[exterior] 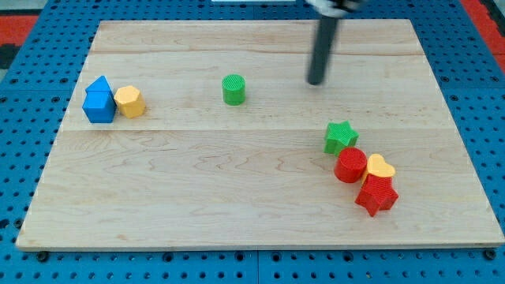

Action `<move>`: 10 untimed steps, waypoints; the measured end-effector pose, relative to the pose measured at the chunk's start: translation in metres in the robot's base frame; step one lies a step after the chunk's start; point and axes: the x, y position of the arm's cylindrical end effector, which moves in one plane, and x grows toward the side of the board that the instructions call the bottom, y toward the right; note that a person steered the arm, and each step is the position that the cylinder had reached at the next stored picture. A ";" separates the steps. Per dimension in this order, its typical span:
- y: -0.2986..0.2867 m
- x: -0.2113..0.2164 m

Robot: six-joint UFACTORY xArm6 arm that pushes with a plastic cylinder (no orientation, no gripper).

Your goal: Push the green circle into the red circle

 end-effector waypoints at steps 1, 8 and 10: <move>-0.113 0.000; 0.005 0.104; -0.027 0.111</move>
